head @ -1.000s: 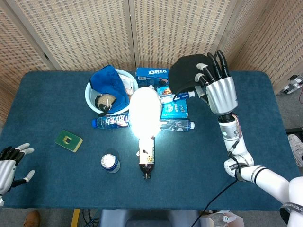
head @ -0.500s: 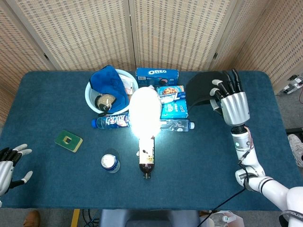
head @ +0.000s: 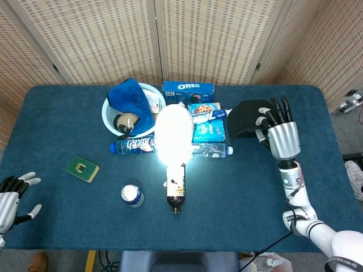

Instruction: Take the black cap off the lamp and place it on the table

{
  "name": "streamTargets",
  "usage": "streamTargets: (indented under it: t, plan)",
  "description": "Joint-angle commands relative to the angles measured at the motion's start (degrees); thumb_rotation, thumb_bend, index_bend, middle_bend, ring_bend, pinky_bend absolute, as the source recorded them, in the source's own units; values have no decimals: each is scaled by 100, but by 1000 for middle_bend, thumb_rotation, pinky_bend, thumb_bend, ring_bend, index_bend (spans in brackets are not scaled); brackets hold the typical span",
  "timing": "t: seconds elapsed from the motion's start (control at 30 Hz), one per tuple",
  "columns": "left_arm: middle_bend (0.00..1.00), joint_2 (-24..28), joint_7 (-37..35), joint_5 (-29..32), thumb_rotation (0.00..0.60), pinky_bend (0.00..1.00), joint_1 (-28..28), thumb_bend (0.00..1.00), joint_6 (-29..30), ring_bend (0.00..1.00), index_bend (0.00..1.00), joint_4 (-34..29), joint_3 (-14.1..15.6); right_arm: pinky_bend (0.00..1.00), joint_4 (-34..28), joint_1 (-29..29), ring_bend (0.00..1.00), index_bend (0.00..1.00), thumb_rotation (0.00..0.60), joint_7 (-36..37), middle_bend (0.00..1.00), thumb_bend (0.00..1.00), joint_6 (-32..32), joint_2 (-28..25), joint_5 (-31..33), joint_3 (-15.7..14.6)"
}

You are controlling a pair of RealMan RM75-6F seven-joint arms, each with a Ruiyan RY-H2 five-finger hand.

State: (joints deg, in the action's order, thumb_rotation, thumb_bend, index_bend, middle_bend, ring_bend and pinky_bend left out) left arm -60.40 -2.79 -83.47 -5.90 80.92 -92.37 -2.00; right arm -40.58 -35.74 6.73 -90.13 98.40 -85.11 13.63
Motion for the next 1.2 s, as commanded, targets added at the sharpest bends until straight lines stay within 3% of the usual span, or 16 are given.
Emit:
streamTargets:
  t: [0.03,0.4,0.63,0.77,0.9,1.0,1.2]
  plan:
    - [168,7,-4,5,600,66,0,228,9,167,261,3,-7,0,208,-33,99,732,600,125,354,505,-1,181,1,-2]
    - [168,-47,-30,41,600,66,-13,228,-58,167,261,57,12,0,755,148,99,732,600,370,354,506,-5,561,-156,-312]
    - [168,-60,-57,64,600,66,-16,228,-75,167,261,106,9,0,706,477,98,708,600,219,334,477,20,608,-135,-481]
    - [168,-66,-82,62,600,66,-23,228,-85,167,261,132,9,0,403,667,87,570,600,108,286,297,174,555,-55,-543]
    - [168,-58,-86,65,600,66,-34,228,-112,168,261,133,14,0,-22,824,38,405,600,-68,233,55,251,423,9,-571]
    - [168,-36,-76,79,600,66,-36,228,-131,168,261,114,18,0,-583,929,8,272,600,-200,195,0,349,213,86,-557]
    - [168,-27,-55,89,600,66,-24,228,-127,169,261,96,30,0,-1631,1106,0,128,600,-485,119,0,587,-244,128,-667]
